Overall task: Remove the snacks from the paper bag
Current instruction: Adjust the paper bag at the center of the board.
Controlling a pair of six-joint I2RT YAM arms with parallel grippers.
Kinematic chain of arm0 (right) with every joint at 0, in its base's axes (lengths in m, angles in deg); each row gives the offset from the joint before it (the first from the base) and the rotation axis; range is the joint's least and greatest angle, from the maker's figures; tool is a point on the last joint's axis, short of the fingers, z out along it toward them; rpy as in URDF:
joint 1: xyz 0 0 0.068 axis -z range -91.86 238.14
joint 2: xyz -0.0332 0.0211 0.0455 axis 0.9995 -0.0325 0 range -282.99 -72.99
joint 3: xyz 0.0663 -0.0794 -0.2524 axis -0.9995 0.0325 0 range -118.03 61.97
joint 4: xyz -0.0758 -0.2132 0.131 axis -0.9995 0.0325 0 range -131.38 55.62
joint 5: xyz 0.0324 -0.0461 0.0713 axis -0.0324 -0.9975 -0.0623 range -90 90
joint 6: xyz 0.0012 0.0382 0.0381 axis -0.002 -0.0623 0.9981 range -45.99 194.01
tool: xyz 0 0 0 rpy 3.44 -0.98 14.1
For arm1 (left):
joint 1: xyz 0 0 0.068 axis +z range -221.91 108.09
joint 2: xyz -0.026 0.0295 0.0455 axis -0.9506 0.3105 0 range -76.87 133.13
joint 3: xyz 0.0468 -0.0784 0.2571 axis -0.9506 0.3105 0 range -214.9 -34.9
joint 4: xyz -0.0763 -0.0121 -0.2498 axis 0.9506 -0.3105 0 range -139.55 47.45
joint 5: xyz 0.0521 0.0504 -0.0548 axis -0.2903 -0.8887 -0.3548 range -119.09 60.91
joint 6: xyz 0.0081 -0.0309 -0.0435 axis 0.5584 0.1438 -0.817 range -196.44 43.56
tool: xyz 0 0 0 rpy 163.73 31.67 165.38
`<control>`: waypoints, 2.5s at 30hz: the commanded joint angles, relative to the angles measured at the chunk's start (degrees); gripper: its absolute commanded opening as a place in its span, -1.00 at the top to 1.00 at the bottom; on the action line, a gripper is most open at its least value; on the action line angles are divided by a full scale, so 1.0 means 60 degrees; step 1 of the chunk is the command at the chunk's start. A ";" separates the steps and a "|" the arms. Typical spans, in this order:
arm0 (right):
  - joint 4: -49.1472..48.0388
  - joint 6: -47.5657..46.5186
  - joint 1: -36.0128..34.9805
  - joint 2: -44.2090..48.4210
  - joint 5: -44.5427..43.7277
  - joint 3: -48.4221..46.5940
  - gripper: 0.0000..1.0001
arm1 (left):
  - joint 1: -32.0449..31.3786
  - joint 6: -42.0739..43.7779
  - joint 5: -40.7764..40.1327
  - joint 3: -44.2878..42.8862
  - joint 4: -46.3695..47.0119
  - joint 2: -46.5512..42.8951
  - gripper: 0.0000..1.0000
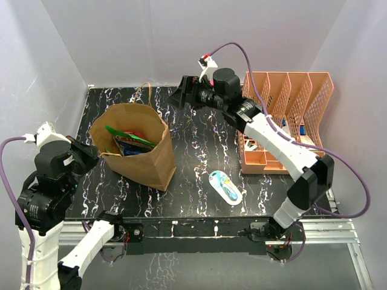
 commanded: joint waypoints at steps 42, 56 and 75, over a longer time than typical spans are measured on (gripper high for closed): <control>-0.1841 0.1013 -0.0964 0.2062 -0.2655 0.2079 0.85 | 0.0034 -0.2434 0.2003 0.1655 0.1410 -0.1040 -0.92; -0.0743 0.0625 -0.0964 0.3763 -0.3028 0.3282 0.84 | 0.0031 -0.0966 0.2439 0.0269 0.1535 0.1299 -0.97; -0.0631 0.0760 -0.0963 0.4259 -0.2972 0.3490 0.84 | 0.0034 -0.3064 -0.0055 0.1338 0.3045 0.1373 0.03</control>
